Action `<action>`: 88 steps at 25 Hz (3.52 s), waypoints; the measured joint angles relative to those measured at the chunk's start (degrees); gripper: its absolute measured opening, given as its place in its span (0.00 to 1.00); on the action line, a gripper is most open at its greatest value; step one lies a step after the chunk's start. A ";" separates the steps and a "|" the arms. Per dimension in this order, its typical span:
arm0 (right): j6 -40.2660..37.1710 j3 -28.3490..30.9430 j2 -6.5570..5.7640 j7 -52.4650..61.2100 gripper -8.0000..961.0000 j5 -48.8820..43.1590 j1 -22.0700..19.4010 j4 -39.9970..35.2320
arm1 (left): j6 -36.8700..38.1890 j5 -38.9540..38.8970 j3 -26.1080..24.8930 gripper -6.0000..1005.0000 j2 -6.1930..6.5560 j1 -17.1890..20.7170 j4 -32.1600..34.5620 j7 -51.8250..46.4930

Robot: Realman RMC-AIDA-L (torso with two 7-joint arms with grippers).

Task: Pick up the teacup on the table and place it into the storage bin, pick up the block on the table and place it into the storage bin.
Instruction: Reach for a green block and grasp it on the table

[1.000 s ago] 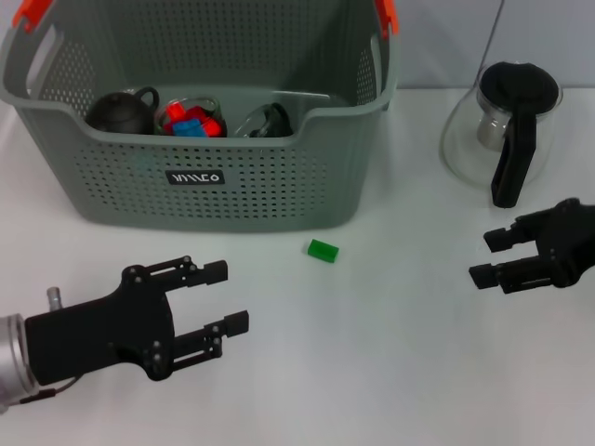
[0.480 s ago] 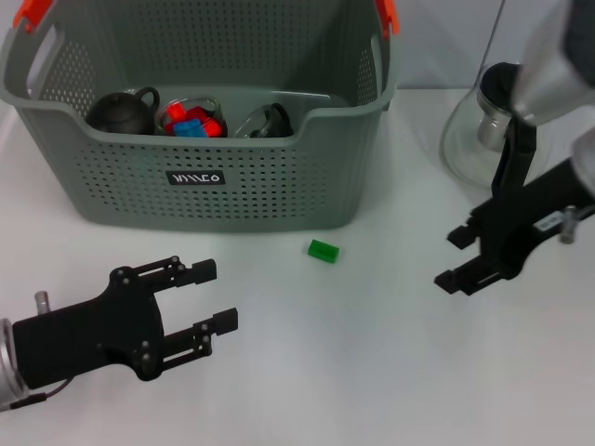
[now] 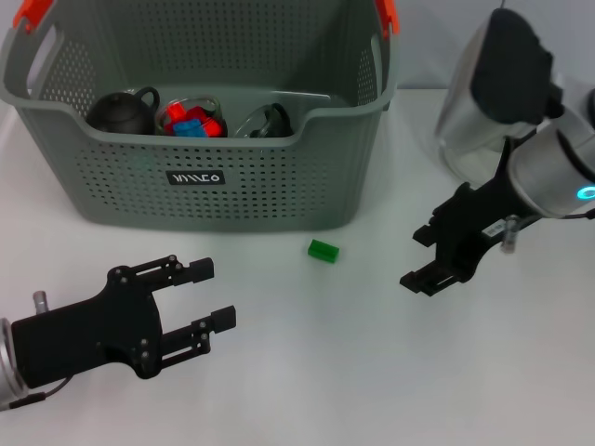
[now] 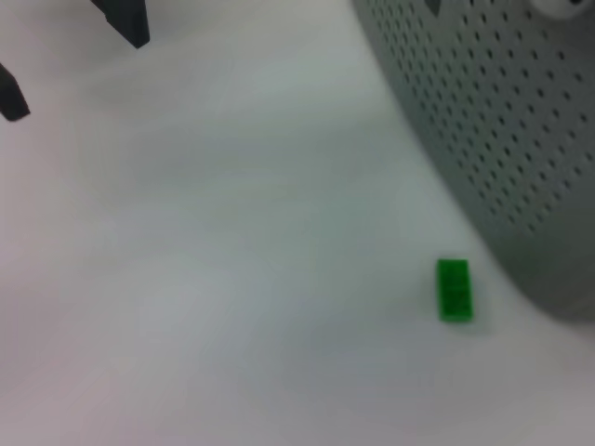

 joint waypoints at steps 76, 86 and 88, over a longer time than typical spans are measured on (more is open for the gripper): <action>37.75 -30.55 0.63 -2.32 0.70 9.82 14.09 30.79 | -2.56 0.14 -3.00 0.63 -0.13 0.38 -1.77 0.00; 38.03 -31.37 0.72 -2.39 0.70 10.40 14.14 31.40 | -3.22 0.26 -3.00 0.63 -0.05 0.18 -2.30 0.00; 38.38 -31.65 0.72 -2.38 0.70 10.40 14.15 31.47 | -3.22 0.20 -3.00 0.63 0.00 0.18 -2.30 0.00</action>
